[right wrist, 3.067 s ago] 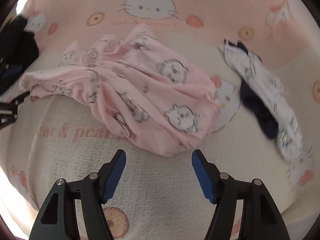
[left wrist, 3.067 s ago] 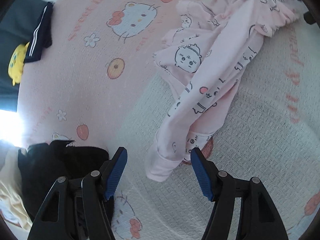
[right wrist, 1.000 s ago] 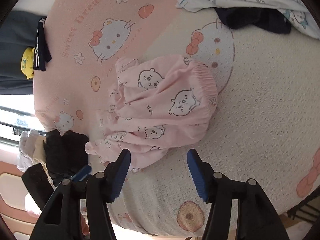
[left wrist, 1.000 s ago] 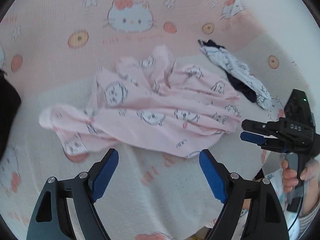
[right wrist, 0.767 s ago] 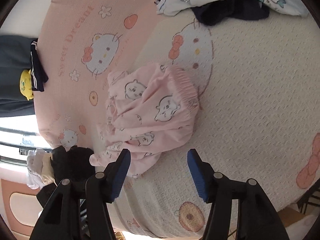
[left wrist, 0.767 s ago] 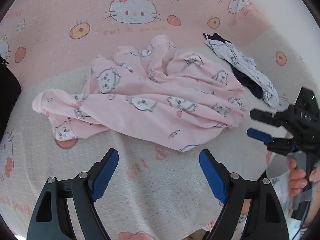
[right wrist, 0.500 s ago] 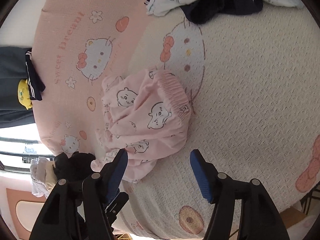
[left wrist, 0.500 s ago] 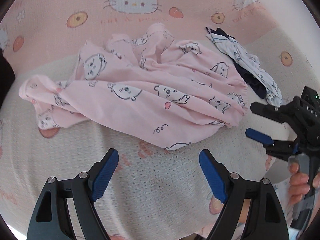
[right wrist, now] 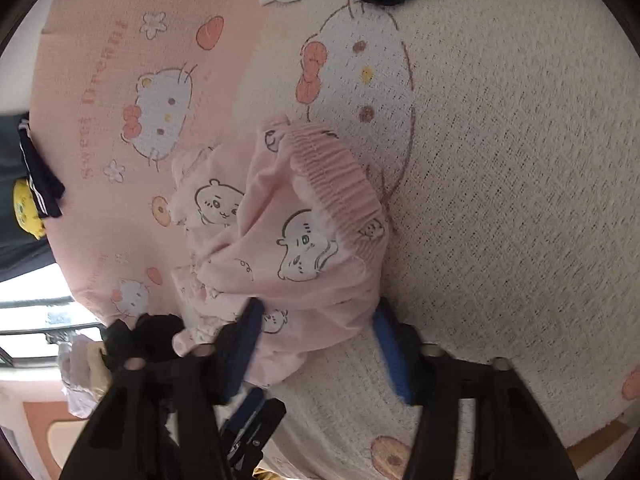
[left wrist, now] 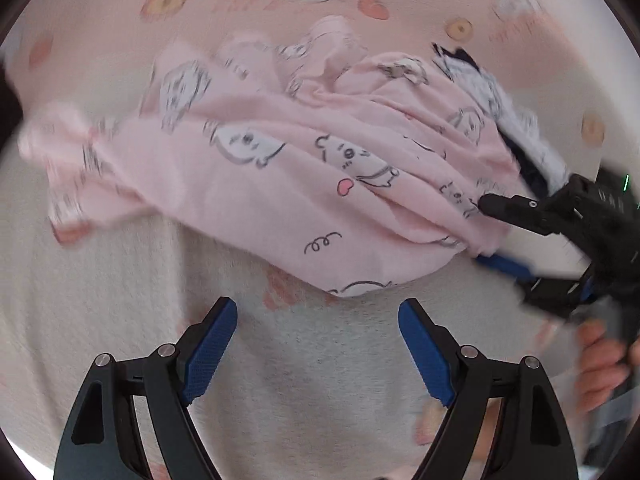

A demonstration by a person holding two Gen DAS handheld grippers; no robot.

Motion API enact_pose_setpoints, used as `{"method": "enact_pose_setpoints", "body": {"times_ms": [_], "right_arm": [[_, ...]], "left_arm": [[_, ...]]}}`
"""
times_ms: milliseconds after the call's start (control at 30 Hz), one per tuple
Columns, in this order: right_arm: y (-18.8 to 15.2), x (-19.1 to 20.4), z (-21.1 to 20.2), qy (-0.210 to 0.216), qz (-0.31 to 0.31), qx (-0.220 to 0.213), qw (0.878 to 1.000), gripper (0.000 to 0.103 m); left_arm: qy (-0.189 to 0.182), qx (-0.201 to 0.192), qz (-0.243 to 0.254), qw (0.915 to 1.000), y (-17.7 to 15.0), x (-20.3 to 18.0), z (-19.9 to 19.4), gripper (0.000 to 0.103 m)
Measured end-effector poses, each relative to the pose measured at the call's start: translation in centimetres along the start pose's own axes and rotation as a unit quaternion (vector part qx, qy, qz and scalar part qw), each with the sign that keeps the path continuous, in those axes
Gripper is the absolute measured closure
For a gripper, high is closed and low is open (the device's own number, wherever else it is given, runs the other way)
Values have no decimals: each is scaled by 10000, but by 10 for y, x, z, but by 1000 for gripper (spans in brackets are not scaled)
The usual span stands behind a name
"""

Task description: Fold clothes

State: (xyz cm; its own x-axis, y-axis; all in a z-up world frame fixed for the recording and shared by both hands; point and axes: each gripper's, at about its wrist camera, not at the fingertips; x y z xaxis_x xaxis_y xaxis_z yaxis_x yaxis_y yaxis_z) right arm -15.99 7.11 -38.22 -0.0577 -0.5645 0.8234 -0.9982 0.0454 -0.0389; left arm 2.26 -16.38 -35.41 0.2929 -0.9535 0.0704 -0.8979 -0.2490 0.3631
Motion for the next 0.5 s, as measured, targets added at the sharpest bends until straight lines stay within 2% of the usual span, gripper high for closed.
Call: {"method": "enact_pose_setpoints", "body": {"times_ms": [67,167,267,333,400,500], "right_arm": [[3,2,-1,18,-6,-33,10000,82],[8,7,-3,359,2,-40,9993,87],[13,22,-9,667,-289,-176,9972,88],[18,35,-14,898,-468,-274,9945,88],[21,40,-18,1028,-543,-265,9929,88],[22,42,-26,1070,-581,-258,9922,88]], "left_arm": [[435,-353,637,9964,-1,-15,-7,21],[1079,-971,1620,9761,-8,-38,-18,21],[1598,-1486,2384,9464,-14,-58,-25,21],[1912,-1841,2794,9228,-17,-71,-28,21],[2095,-2109,3157,9011,-19,-82,-29,21],[2271,-2360,3535,8762,-21,-93,-26,21]]}}
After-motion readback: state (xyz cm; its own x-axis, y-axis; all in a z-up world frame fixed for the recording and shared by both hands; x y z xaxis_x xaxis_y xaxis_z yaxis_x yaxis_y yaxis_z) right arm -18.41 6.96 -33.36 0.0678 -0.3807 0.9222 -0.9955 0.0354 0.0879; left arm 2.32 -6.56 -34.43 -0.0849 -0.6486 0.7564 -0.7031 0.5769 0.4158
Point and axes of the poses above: each gripper's, at about its wrist camera, not at the fingertips, and z roughly the way its jaws point, x to its left, y to its top, and after that the axes turned 14 degrees about y, right-handed
